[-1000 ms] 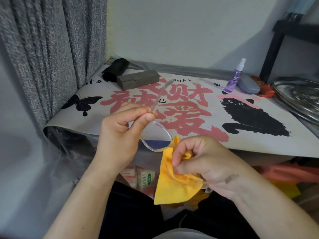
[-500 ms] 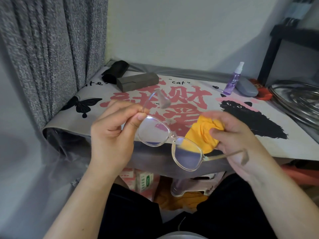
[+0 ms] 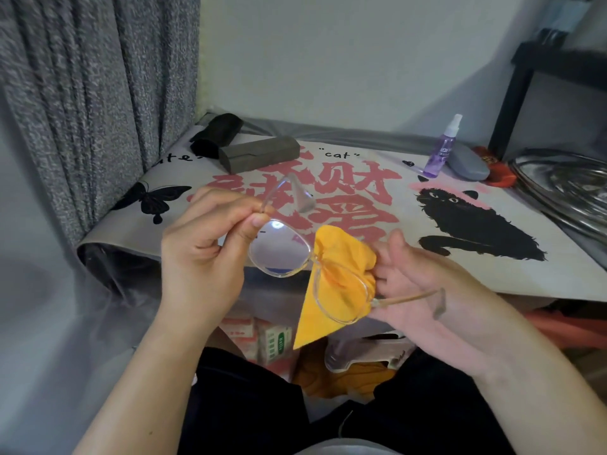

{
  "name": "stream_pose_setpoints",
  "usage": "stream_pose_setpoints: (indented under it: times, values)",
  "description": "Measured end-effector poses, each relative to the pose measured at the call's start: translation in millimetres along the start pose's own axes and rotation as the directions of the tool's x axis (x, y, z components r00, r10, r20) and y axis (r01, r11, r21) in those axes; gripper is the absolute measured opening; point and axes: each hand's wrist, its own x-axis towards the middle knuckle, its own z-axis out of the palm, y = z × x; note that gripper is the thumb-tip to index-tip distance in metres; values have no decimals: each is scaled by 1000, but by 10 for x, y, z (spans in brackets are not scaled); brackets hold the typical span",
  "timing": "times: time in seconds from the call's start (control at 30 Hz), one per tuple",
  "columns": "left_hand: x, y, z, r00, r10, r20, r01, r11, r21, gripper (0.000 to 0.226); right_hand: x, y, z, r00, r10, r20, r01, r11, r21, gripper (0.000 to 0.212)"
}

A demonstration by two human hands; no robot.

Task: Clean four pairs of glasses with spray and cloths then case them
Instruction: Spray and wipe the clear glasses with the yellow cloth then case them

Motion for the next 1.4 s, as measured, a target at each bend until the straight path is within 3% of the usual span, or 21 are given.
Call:
stream_pose_setpoints:
  times: [0.07,0.13,0.23,0.3,0.4,0.47,0.6,0.73,0.87,0.93,1.0,1.07,1.1,1.2,1.3,1.4]
  values:
    - [3,-8,-8,1000,-10,-7,10,1000,-3,9,-34,24,2,996,-44,-83,43,999,-15,40]
    - [0,6,8,1000,-15,-2,15,1000,-10,8,-38,42,43,981,-133,-144,113,984,-139,28]
    - [-3,44,26,1000,0,9,0,1000,-23,6,27,41,96,963,-185,-196,133,958,-254,53]
    - [0,63,28,1000,25,15,-24,999,-27,6,60,48,111,962,-127,-241,53,955,-292,59]
    - [18,88,11,996,83,28,-83,997,-4,9,83,63,129,977,42,-210,-111,937,-331,18]
    - [28,102,0,993,109,43,-110,994,22,15,74,65,141,976,92,-200,-154,934,-322,7]
    - [39,129,-12,989,124,80,-127,991,39,13,94,63,176,983,77,-164,-140,898,-416,19]
    - [34,94,-15,987,114,110,-120,992,46,13,87,108,117,987,44,-153,-130,778,-615,36]
    - [8,104,30,986,99,135,-103,994,21,9,-4,60,6,968,249,-43,-234,821,-521,21]
    - [8,133,57,985,104,135,-106,994,2,10,-5,48,-5,960,280,-28,-255,826,-503,26]
    - [2,141,82,986,101,134,-99,995,-22,11,4,44,33,974,205,-93,-216,732,-646,13]
    - [-14,123,93,988,78,134,-74,997,-32,11,10,34,70,988,100,-118,-155,593,-790,34]
    - [-16,108,88,990,57,128,-54,998,-31,12,11,39,88,993,57,-100,-114,587,-802,44]
    - [-20,68,57,995,5,101,-1,999,-39,12,28,116,46,996,58,-64,-86,692,-717,55]
    - [1,48,19,996,24,89,-23,1000,-10,10,3,147,-5,980,201,-10,-185,878,-442,27]
    - [14,54,23,995,44,90,-45,999,4,12,-19,106,16,962,272,33,-245,907,-342,30]
